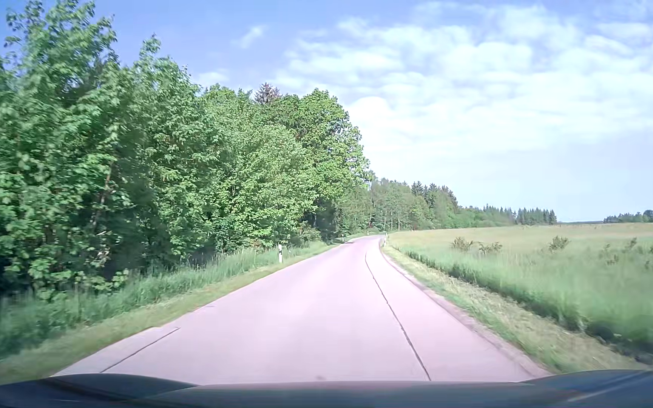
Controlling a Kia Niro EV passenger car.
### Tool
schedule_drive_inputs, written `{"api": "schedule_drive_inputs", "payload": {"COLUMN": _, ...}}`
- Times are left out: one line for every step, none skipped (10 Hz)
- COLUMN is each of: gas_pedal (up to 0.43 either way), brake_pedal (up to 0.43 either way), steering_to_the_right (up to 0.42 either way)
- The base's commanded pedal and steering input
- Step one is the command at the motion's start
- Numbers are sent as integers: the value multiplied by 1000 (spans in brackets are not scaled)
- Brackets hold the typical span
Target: Follow the waypoints while adhering to traffic rules and regulations
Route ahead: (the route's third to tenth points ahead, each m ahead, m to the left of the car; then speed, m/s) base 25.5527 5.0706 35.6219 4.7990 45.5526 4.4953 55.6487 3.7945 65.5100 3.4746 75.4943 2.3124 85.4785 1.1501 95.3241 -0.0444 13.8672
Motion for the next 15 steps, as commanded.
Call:
{"api": "schedule_drive_inputs", "payload": {"gas_pedal": 240, "brake_pedal": 0, "steering_to_the_right": 6}}
{"api": "schedule_drive_inputs", "payload": {"gas_pedal": 228, "brake_pedal": 0, "steering_to_the_right": 6}}
{"api": "schedule_drive_inputs", "payload": {"gas_pedal": 228, "brake_pedal": 0, "steering_to_the_right": 6}}
{"api": "schedule_drive_inputs", "payload": {"gas_pedal": 197, "brake_pedal": 0, "steering_to_the_right": 6}}
{"api": "schedule_drive_inputs", "payload": {"gas_pedal": 189, "brake_pedal": 0, "steering_to_the_right": 7}}
{"api": "schedule_drive_inputs", "payload": {"gas_pedal": 189, "brake_pedal": 0, "steering_to_the_right": 7}}
{"api": "schedule_drive_inputs", "payload": {"gas_pedal": 189, "brake_pedal": 0, "steering_to_the_right": 7}}
{"api": "schedule_drive_inputs", "payload": {"gas_pedal": 189, "brake_pedal": 0, "steering_to_the_right": 8}}
{"api": "schedule_drive_inputs", "payload": {"gas_pedal": 189, "brake_pedal": 0, "steering_to_the_right": 7}}
{"api": "schedule_drive_inputs", "payload": {"gas_pedal": 189, "brake_pedal": 0, "steering_to_the_right": 7}}
{"api": "schedule_drive_inputs", "payload": {"gas_pedal": 189, "brake_pedal": 0, "steering_to_the_right": 6}}
{"api": "schedule_drive_inputs", "payload": {"gas_pedal": 189, "brake_pedal": 0, "steering_to_the_right": 6}}
{"api": "schedule_drive_inputs", "payload": {"gas_pedal": 189, "brake_pedal": 0, "steering_to_the_right": 6}}
{"api": "schedule_drive_inputs", "payload": {"gas_pedal": 189, "brake_pedal": 0, "steering_to_the_right": 4}}
{"api": "schedule_drive_inputs", "payload": {"gas_pedal": 189, "brake_pedal": 0, "steering_to_the_right": 3}}
